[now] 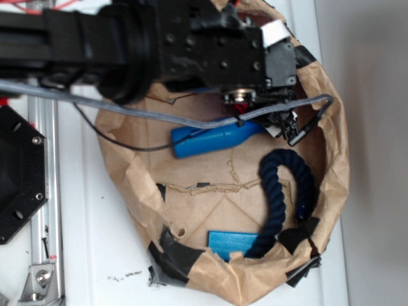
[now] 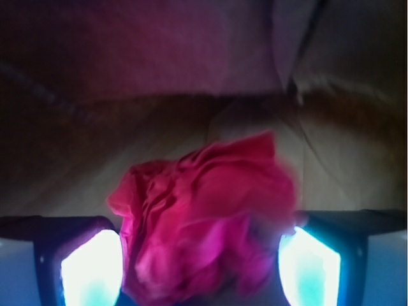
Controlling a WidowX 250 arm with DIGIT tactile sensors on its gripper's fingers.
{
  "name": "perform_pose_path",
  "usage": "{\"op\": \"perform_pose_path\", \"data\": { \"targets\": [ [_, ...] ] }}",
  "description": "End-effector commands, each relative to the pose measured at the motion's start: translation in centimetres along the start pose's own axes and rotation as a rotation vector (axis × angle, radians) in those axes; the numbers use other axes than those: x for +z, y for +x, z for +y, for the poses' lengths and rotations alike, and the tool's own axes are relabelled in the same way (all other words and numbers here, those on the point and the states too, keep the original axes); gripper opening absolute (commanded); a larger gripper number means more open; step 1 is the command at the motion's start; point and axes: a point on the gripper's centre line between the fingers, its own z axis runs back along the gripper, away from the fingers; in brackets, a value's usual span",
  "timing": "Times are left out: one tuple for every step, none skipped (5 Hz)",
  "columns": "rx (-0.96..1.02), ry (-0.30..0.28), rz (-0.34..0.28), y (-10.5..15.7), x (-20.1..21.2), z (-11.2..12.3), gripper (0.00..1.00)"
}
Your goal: Grab the red paper.
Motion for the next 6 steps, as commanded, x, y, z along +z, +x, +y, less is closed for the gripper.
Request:
{"op": "perform_pose_path", "data": {
  "targets": [
    [0.012,0.015,-0.012,0.6,0.4,2.1,0.0],
    [-0.05,0.01,-0.005,0.1,0.7,2.1,0.0],
    [-0.113,-0.003,0.014,-0.1,1.5,2.1,0.0],
    [-0.374,-0.007,-0.014,0.2,6.6,0.7,0.0],
    [-0.526,-0.162,-0.045,-1.1,12.0,-0.9,0.0],
    [-0.696,-0.28,0.057,-2.5,15.3,-1.7,0.0]
  ]
}}
